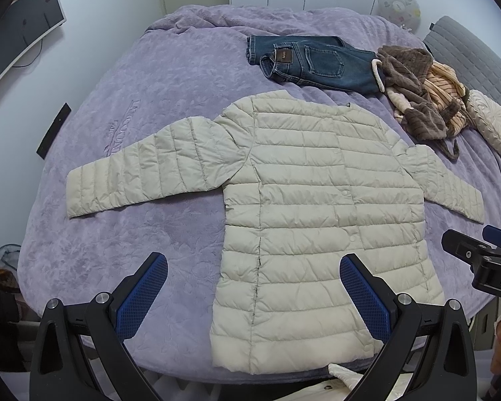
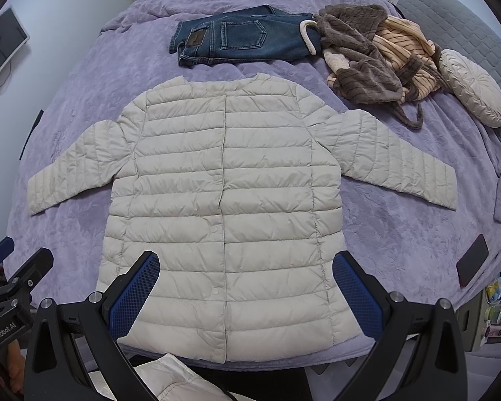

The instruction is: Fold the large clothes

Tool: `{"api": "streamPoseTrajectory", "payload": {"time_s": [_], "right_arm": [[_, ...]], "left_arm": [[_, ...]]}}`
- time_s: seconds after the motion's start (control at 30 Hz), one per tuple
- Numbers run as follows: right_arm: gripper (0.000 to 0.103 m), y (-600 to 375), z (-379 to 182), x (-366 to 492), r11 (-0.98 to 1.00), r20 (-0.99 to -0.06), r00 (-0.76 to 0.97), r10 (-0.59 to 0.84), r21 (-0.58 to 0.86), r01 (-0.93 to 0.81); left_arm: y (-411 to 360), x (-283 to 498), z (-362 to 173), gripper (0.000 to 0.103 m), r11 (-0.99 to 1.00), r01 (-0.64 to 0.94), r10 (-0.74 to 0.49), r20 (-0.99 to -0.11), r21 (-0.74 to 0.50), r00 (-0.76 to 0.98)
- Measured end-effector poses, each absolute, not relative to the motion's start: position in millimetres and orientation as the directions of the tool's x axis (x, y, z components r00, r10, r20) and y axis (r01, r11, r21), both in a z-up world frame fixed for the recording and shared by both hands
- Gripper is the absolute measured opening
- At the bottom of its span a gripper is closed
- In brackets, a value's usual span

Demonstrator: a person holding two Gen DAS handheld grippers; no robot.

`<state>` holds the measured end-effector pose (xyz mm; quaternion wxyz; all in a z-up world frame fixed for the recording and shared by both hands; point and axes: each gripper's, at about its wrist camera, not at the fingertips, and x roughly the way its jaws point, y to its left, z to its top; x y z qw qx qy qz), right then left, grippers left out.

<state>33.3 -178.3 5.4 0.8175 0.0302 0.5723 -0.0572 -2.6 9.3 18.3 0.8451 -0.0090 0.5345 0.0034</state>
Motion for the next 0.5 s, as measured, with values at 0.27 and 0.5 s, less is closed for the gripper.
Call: {"api": "streamPoseTrajectory", "payload": {"time_s": [0.27,0.5], "right_arm": [[0.103,-173,3,37,0.993,-0.945,0.321,-0.058,-0.021,0.117],[0.103,-170,1,44,0.993,-0.95,0.306,-0.058,-0.023,0.118]], "left_arm": [[20,0,11,0.103,0.999,-0.038,-0.011,-0.91,-0.029,0.414],[29,1,7,0.103,0.997,-0.056,-0.019,-0.914,-0.046,0.405]]}}
